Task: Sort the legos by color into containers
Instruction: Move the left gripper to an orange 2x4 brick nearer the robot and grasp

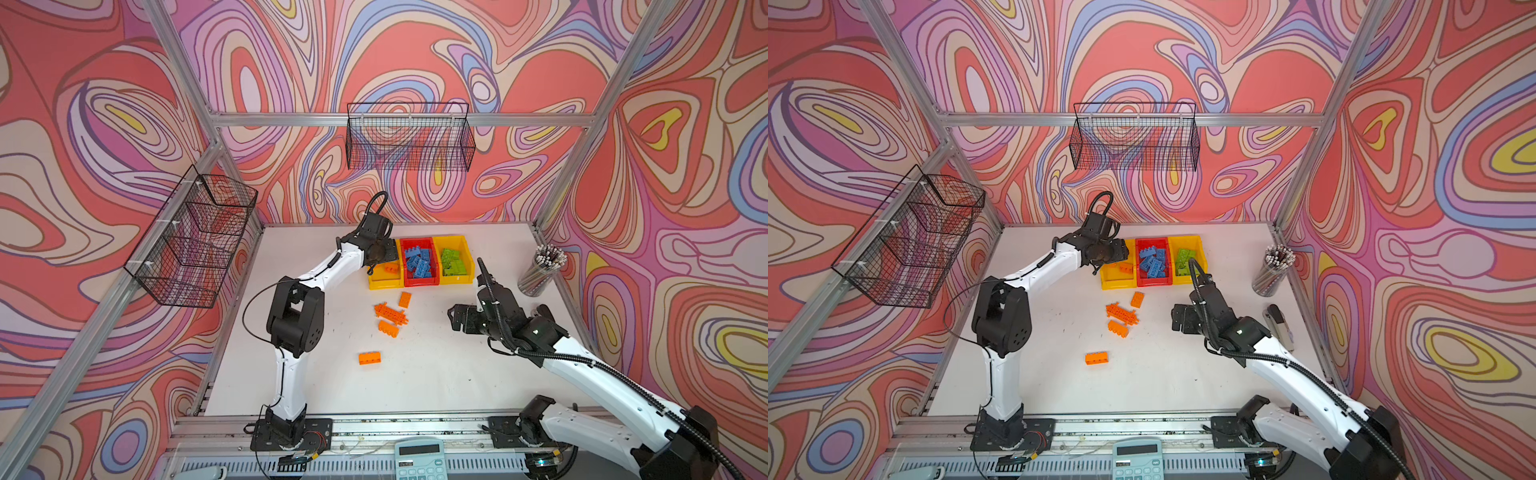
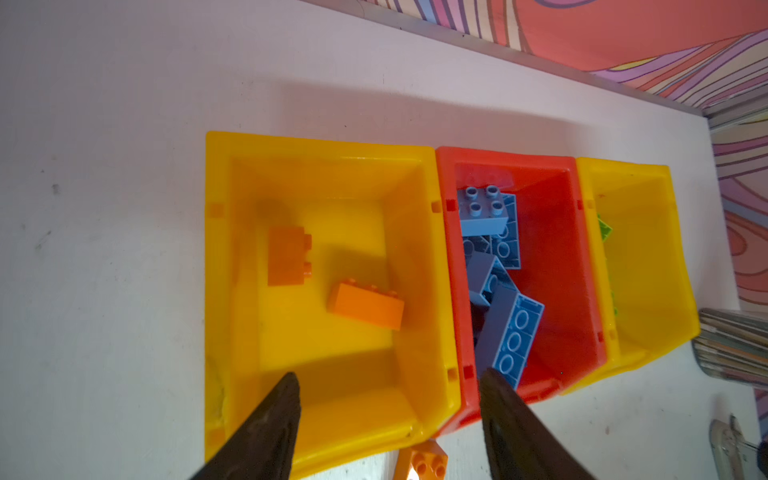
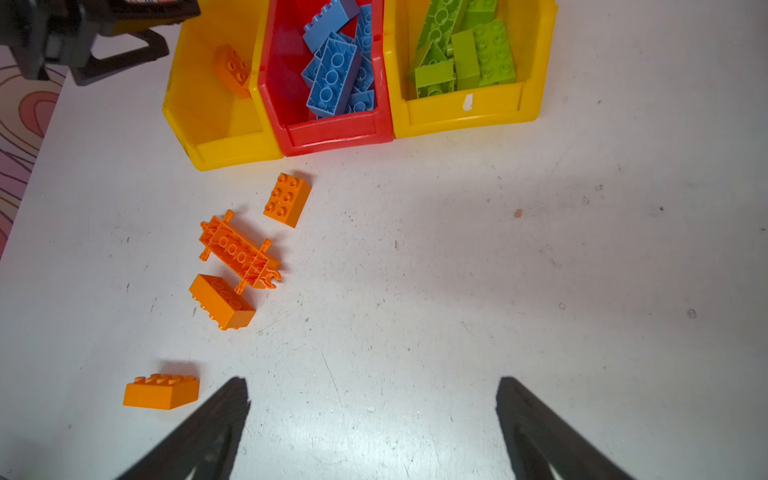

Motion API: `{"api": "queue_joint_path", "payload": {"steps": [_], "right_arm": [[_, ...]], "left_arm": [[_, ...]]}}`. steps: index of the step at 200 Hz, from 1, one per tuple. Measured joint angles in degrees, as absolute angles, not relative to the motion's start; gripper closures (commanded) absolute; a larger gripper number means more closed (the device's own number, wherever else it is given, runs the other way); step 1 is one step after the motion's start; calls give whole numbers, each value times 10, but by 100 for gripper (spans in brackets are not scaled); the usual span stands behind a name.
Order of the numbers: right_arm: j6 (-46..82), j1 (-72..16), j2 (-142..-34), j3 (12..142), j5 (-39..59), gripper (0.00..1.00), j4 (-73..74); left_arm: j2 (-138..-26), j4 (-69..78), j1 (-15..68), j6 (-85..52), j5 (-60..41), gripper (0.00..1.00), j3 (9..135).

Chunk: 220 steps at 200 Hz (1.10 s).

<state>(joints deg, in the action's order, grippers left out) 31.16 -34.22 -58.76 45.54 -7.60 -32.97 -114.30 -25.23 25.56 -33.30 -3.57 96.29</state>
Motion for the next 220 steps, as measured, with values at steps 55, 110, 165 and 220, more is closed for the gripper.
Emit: {"api": "queue_joint_path", "payload": {"steps": [55,110,165,220], "right_arm": [[310,-342,-619,470,-59,2,-313],[312,-344,-628,470,-44,2,-299],[319,-358,-624,470,-41,2,-293],[328,-368,-582,462,-41,2,-296]], "left_arm": [[-918,-212,265,-367,-38,22,694],[-787,-245,362,-396,3,17,498],[-741,-270,486,-463,56,15,432],[-752,-270,510,-516,81,15,378]]}}
